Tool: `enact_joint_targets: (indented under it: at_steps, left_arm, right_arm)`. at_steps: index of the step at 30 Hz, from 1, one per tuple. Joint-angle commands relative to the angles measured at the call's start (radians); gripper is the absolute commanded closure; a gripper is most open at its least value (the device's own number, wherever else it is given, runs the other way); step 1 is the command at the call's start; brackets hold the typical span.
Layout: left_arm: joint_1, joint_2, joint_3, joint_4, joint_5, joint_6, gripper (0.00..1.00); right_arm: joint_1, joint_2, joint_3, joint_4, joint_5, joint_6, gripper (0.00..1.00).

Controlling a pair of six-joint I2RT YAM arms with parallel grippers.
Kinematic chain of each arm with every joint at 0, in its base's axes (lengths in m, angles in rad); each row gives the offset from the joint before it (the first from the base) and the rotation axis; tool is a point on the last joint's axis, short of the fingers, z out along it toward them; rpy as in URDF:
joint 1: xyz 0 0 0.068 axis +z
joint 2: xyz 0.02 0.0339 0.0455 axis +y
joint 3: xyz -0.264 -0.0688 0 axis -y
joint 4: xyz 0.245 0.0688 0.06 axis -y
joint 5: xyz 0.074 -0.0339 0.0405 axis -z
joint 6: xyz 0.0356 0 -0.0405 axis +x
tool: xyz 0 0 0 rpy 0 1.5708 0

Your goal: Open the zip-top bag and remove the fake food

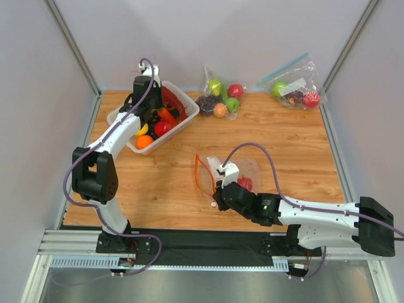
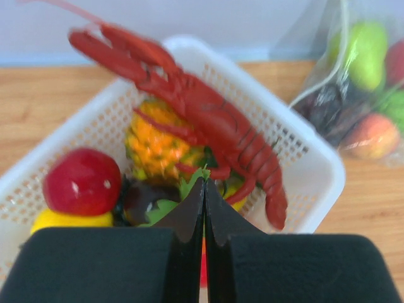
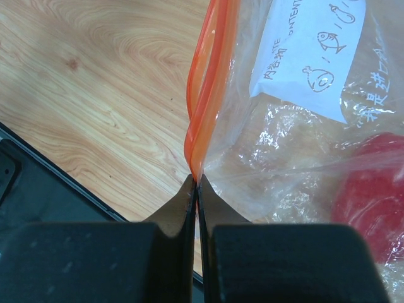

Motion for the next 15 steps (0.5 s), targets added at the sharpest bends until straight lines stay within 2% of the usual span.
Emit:
enact_joint_targets:
  at_steps: [1, 5, 9, 10, 11, 12, 14, 15]
  left_arm:
    - [0.004, -0.065, -0.083, 0.070, 0.019, -0.036, 1.00]
    - [0.004, -0.088, -0.165, 0.099, 0.029, -0.062, 1.00]
    - [0.004, -0.081, -0.180, 0.081, 0.025, -0.082, 1.00]
    - [0.004, -0.081, -0.177, 0.068, 0.028, -0.088, 0.94]
    - [0.004, -0.081, -0.175, 0.062, 0.032, -0.088, 0.84]
    - [0.004, -0.082, -0.175, 0.060, 0.037, -0.089, 0.70]
    - [0.004, -0.105, -0.177, 0.062, 0.059, -0.094, 0.64]
    - [0.004, -0.113, -0.177, 0.062, 0.065, -0.094, 0.54]
  right_arm:
    - [-0.007, 0.016, 0.029, 0.009, 0.001, 0.001, 1.00]
    - [-0.007, 0.026, 0.031, 0.018, -0.007, 0.000, 1.00]
    - [-0.007, 0.026, 0.031, 0.020, -0.011, 0.001, 1.00]
    - [-0.007, 0.022, 0.031, 0.020, -0.014, 0.003, 1.00]
    - [-0.007, 0.020, 0.029, 0.020, -0.013, 0.003, 1.00]
    - [-0.007, 0.017, 0.029, 0.015, -0.010, 0.001, 1.00]
    - [-0.007, 0.011, 0.029, 0.012, -0.007, -0.002, 1.00]
    - [-0.007, 0.008, 0.032, 0.008, -0.002, -0.002, 1.00]
